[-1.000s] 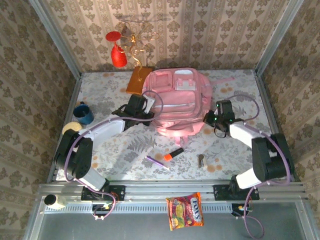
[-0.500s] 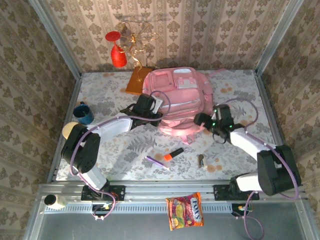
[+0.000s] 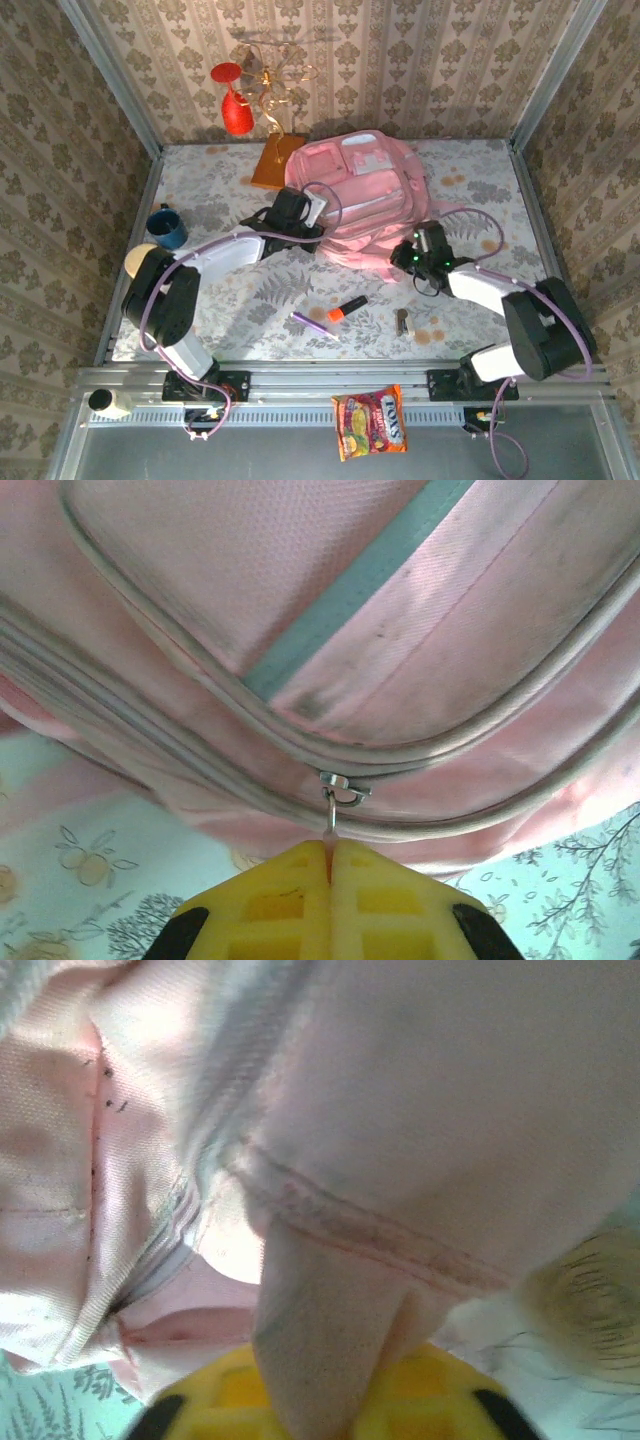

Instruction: Pack the student bag

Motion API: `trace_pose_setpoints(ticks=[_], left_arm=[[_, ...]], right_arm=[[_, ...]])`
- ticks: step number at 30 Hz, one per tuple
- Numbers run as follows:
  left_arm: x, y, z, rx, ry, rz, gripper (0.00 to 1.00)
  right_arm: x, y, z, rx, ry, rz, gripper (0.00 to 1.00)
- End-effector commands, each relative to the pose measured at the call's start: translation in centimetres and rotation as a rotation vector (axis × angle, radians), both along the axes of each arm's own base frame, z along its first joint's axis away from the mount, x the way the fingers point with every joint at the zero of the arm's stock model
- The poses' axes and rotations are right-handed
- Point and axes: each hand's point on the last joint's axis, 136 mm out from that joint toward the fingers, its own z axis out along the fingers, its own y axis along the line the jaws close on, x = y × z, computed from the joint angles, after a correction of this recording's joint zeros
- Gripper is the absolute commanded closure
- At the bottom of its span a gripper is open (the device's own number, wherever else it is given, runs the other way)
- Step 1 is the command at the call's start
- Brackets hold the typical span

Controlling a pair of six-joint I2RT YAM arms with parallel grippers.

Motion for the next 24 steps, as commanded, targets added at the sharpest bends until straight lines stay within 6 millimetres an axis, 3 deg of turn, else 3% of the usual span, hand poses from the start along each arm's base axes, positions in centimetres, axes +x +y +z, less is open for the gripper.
trace_pose_setpoints(ticks=[1, 5, 10, 15, 20, 24], left_arm=[[0.7, 3.9, -0.2, 0.108, -0.045, -0.001, 1.0], [2.0, 5.2, -0.5, 0.098, -0.068, -0.044, 1.0], [3.7, 4.9, -0.6, 0.09, -0.078, -0.115, 1.0], [5.0, 4.3, 0.2, 0.038, -0.127, -0.216, 1.0], [7.1, 4.1, -0.2, 0.048, -0.163, -0.24, 0.99], [9.2, 4.5, -1.0, 0.098, -0.13, -0.16, 0.79]], right_arm=[[0.2, -4.5, 1.5, -0.092, -0.058, -0.108, 1.0], [0.3, -5.9, 2.9, -0.072, -0.073, -0.103, 1.0], [0.9, -4.9, 3.6, -0.059, -0.067, -0.019, 1.0], [1.4, -5.5, 3.0, -0.056, -0.04, -0.005, 1.0], [1.6, -5.1, 1.8, -0.071, 0.001, 0.053, 1.0], [1.8, -3.5, 0.7, -0.019, 0.019, 0.127, 1.0]])
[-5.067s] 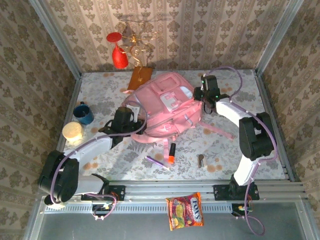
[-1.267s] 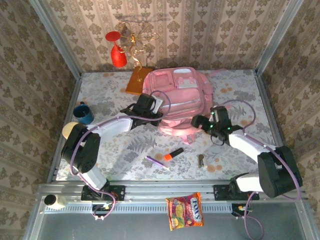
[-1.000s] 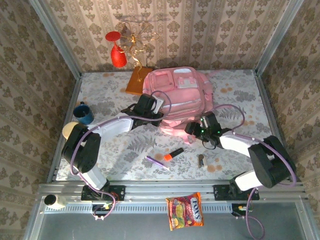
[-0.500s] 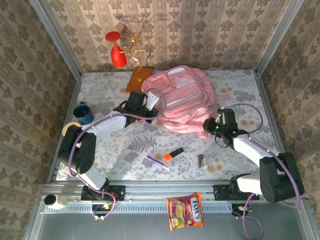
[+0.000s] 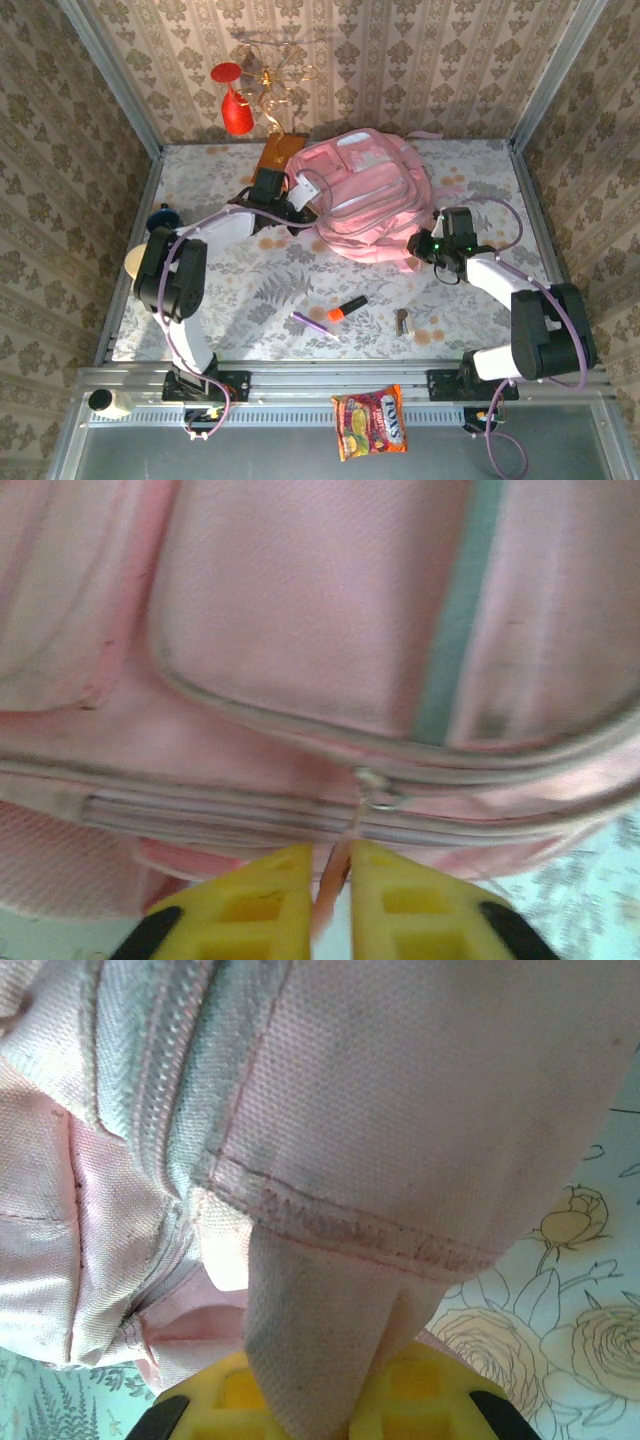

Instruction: Pack the student bag

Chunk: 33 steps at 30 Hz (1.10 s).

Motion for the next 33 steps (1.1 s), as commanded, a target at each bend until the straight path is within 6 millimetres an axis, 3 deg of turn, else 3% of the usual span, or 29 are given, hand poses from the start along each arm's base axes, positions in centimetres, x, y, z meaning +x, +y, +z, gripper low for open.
trace_pose_setpoints(ticks=[1, 5, 8, 10, 14, 20, 28, 30, 33], left_arm=[[3.3, 3.3, -0.8, 0.099, -0.008, 0.15, 0.7], [-0.1, 1.3, 1.7, 0.022, -0.058, 0.051, 0.42], [-4.0, -2.4, 4.8, 0.002, -0.231, -0.102, 0.2], [-4.8, -4.3, 5.6, 0.053, -0.323, -0.156, 0.15], [-3.7, -7.1, 5.5, 0.134, -0.325, -0.211, 0.14], [-2.2, -9.7, 3.3, 0.183, -0.237, -0.279, 0.18], [-0.9, -11.0, 3.8, 0.138, -0.146, -0.291, 0.46], [-1.2, -11.2, 4.3, 0.106, -0.125, -0.299, 0.43], [-2.8, -11.8, 4.8, 0.061, -0.121, -0.366, 0.27]], right_arm=[[0.4, 0.1, -0.6, -0.007, 0.005, 0.043, 1.0], [0.3, 1.4, -0.4, -0.005, -0.008, 0.081, 1.0], [0.1, 2.6, -0.4, 0.001, -0.01, 0.109, 1.0], [0.0, 3.2, -0.5, 0.001, -0.012, 0.12, 1.0], [0.0, 3.9, -0.6, 0.008, -0.014, 0.133, 1.0], [-0.2, 4.1, -0.7, 0.006, -0.014, 0.138, 1.0], [-0.5, 4.0, -1.1, 0.005, -0.01, 0.14, 1.0], [-0.5, 4.0, -1.2, 0.003, -0.009, 0.14, 1.0], [-0.5, 4.0, -1.3, 0.003, -0.006, 0.141, 1.0]])
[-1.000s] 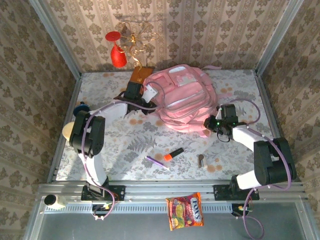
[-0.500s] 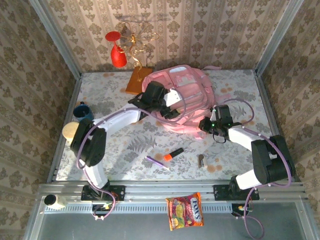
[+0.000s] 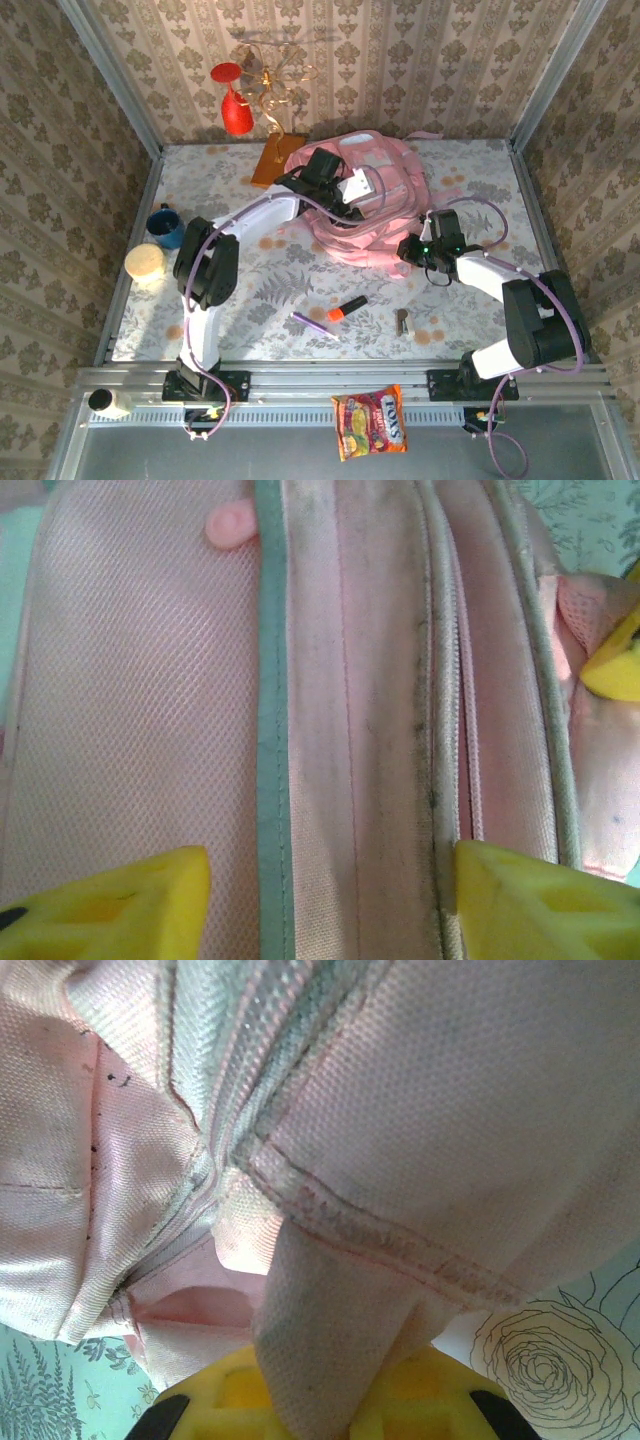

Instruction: Pack the student bag

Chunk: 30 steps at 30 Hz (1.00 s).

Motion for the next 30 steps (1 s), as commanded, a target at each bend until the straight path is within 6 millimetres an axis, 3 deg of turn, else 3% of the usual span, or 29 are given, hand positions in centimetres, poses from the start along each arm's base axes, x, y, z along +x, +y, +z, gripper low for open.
trace_pose_setpoints(ticks=[1, 11, 24, 26, 30], left_arm=[[-1.4, -0.5, 1.1, -0.051, 0.023, -0.062, 0.23], [0.8, -1.1, -0.8, 0.009, 0.007, 0.008, 0.21], [1.0, -1.3, -2.0, 0.046, 0.005, -0.001, 0.17], [1.4, -1.2, -1.9, 0.048, -0.001, 0.013, 0.2], [1.8, -1.1, -1.0, 0.022, 0.036, 0.038, 0.36]], right_arm=[[0.2, 1.0, 0.1, 0.016, -0.025, 0.042, 1.0], [0.3, 1.0, 0.0, 0.018, -0.021, 0.044, 1.0], [0.3, 1.2, -0.6, 0.021, -0.007, 0.053, 1.0], [0.3, 1.2, -0.7, 0.019, -0.007, 0.055, 1.0], [0.3, 1.2, -0.8, 0.014, -0.005, 0.056, 1.0]])
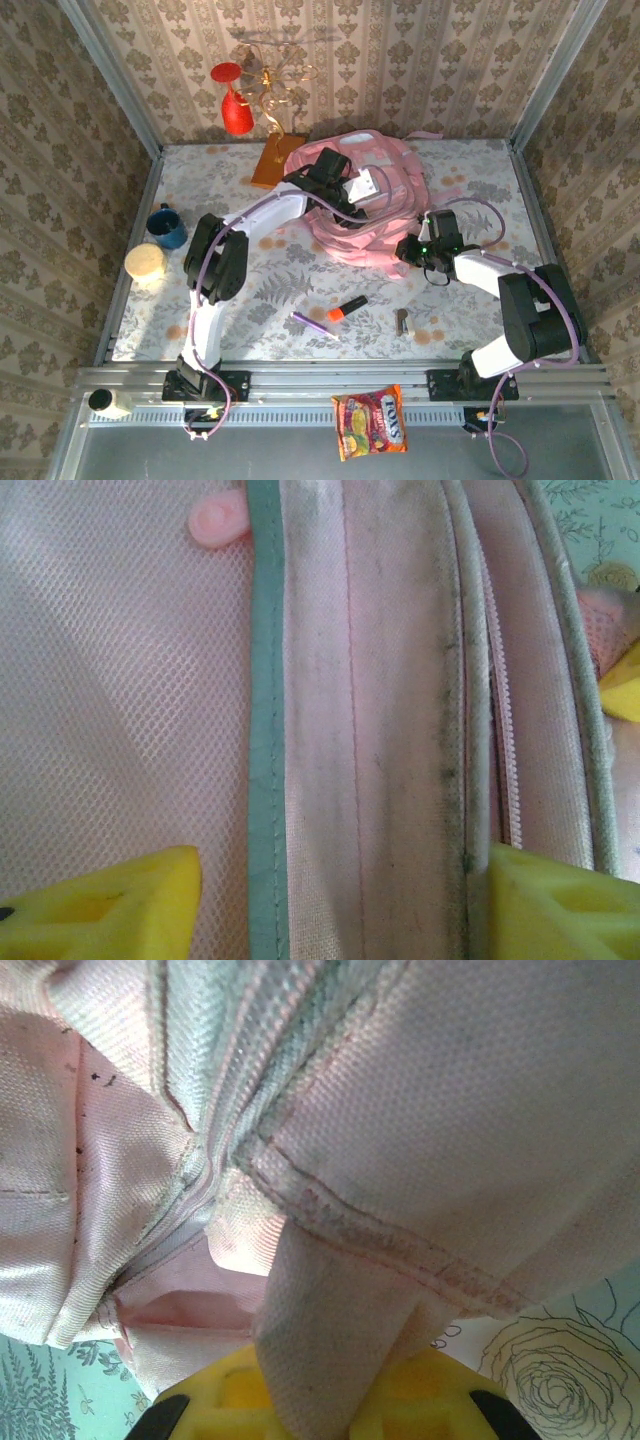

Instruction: Pack the student bag

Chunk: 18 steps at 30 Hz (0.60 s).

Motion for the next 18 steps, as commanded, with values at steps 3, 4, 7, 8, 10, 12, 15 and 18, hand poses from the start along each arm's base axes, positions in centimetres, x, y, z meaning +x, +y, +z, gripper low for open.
trace_pose_setpoints(ticks=[3, 4, 7, 8, 10, 12, 15, 18], left_arm=[[0.7, 0.0, 1.4, -0.067, 0.069, 0.023, 0.46], [0.7, 0.1, 1.7, -0.083, 0.082, 0.024, 0.5], [0.9, 0.3, 2.0, -0.095, 0.089, 0.029, 0.65], [1.0, 0.4, 2.1, -0.099, 0.093, 0.032, 0.72], [1.1, 0.5, 2.3, -0.106, 0.098, 0.029, 0.91], [1.1, 0.6, 2.4, -0.112, 0.104, 0.026, 0.97], [1.3, 0.8, 3.3, -0.144, 0.093, 0.029, 1.0], [1.3, 1.0, 4.9, -0.207, 0.084, 0.046, 1.0]], right_arm=[[0.0, 0.8, -0.2, -0.002, -0.01, 0.048, 1.0], [0.0, 0.7, -0.3, -0.007, -0.007, 0.046, 1.0], [0.0, 0.5, -0.4, -0.014, -0.003, 0.04, 1.0], [-0.1, 0.6, -0.3, -0.012, -0.004, 0.04, 1.0], [-0.3, 0.3, -0.3, -0.024, 0.006, 0.032, 0.98], [-0.9, -0.4, -0.1, -0.063, 0.022, 0.013, 0.87], [-2.7, -2.7, 0.9, -0.212, 0.045, -0.052, 0.55], [-6.0, -3.5, 2.1, -0.366, 0.06, -0.07, 0.18]])
